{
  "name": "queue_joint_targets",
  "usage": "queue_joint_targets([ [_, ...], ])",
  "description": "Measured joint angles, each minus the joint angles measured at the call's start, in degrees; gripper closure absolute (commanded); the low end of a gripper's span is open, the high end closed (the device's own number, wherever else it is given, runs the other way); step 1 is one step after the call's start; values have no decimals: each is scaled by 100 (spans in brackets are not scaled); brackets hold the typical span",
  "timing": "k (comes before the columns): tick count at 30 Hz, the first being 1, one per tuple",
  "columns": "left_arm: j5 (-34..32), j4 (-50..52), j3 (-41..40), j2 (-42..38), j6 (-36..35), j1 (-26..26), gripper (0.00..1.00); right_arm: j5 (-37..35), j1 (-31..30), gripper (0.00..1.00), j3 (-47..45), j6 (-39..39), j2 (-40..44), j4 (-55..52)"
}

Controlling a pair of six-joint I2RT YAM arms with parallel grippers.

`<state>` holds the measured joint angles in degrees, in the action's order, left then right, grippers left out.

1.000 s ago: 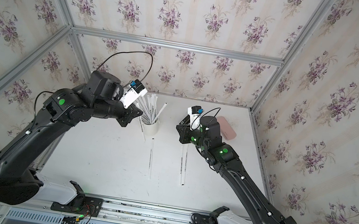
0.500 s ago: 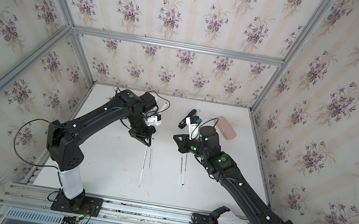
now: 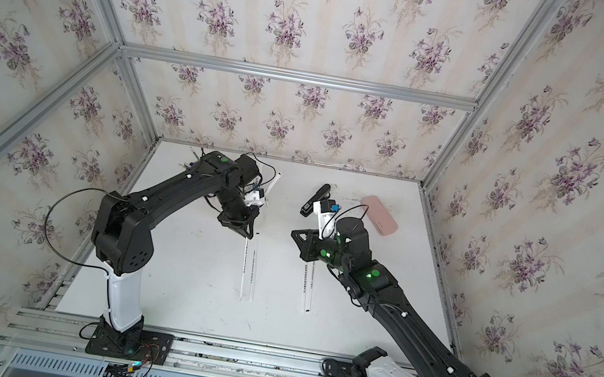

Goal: Take the straws out of the storage container
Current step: Place the straw at the center of the board.

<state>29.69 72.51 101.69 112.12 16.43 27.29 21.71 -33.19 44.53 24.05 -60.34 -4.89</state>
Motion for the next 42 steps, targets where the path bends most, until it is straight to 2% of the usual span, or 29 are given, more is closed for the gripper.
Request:
queue_joint_targets([
  [8, -7, -37, 0, 144, 2, -31, 87, -2, 0, 87, -83, 0, -74, 35],
  [15, -140, -31, 74, 214, -11, -31, 77, 17, -2, 87, -83, 0, -168, 74],
  [20, -190, -26, 107, 221, -28, -31, 74, 20, -2, 87, -83, -2, -192, 72],
  [28, -251, -33, 120, 205, -66, -33, 74, 42, -2, 87, -83, 2, -208, 76],
  [42, -186, -328, 852, -778, -476, 42, 74, -26, -4, 84, 310, 85, -713, 238],
])
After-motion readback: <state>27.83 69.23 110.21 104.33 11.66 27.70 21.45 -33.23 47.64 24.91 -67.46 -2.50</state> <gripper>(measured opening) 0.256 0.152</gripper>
